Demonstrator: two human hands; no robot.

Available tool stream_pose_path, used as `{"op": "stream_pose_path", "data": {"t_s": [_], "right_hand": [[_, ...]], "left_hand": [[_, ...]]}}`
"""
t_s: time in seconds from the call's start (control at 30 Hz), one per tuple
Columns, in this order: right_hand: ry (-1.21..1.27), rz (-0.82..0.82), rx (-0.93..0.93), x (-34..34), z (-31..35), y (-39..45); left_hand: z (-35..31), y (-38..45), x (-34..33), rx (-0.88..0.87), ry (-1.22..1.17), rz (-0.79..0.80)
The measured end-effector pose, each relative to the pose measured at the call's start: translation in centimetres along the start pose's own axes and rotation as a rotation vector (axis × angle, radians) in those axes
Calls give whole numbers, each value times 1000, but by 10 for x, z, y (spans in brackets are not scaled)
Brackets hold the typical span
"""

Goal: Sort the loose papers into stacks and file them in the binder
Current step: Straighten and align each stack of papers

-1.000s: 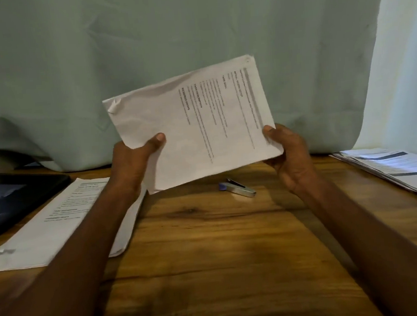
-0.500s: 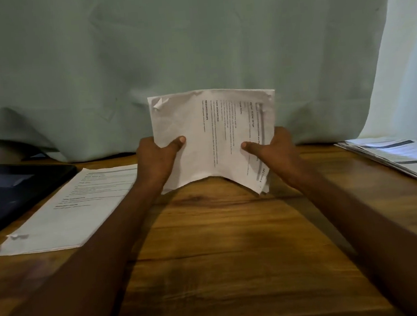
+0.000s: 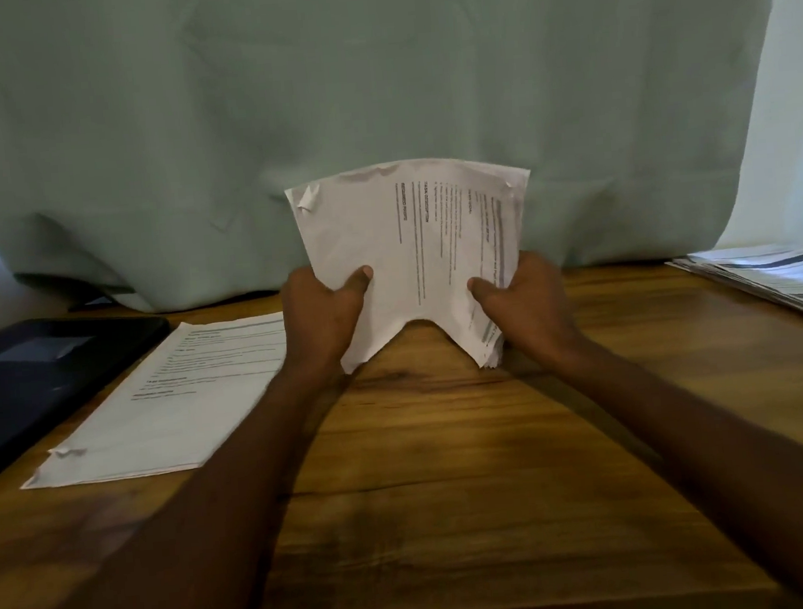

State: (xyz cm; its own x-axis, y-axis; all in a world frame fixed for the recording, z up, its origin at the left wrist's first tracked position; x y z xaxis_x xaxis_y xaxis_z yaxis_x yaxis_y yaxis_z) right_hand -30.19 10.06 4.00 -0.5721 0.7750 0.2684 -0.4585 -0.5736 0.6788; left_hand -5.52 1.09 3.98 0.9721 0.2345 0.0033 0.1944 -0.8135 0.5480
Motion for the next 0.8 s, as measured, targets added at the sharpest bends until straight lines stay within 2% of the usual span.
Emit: {"op": "stream_pose_path", "data": {"t_s": [0.07, 0.2, 0.33, 0.47, 0.63, 0.73, 0.8], "right_hand": [[-6, -2, 18, 2, 2, 1], [-96, 134, -32, -12, -12, -2], [-57, 46, -9, -2, -3, 4], [-103, 178, -51, -9, -13, 6], [8, 46, -31, 5, -4, 8], [-85, 182, -59, -10, -15, 5], [-63, 199, -83, -12, -20, 3]], "left_hand": [[0, 0, -2, -10, 7, 26], [11, -9, -8, 54, 54, 79], [-1, -1, 0, -18, 34, 41], [9, 1, -5, 45, 115, 72], [-4, 5, 4, -49, 53, -21], [6, -4, -11, -37, 216, 71], [9, -9, -13, -27, 246, 78]]}}
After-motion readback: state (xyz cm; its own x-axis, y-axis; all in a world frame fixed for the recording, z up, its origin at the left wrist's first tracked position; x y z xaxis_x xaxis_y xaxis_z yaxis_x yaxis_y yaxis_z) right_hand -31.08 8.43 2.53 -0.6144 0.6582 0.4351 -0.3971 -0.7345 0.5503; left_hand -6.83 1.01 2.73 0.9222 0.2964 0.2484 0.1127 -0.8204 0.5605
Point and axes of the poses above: each hand's wrist, its own y-axis towards the middle knuckle, its own x-axis out of the back of the hand, z = x × y, the point moved 8 cm from there along y, towards the middle knuckle, and after that the axes turned 6 degrees about -z, right-handed, at the moved point
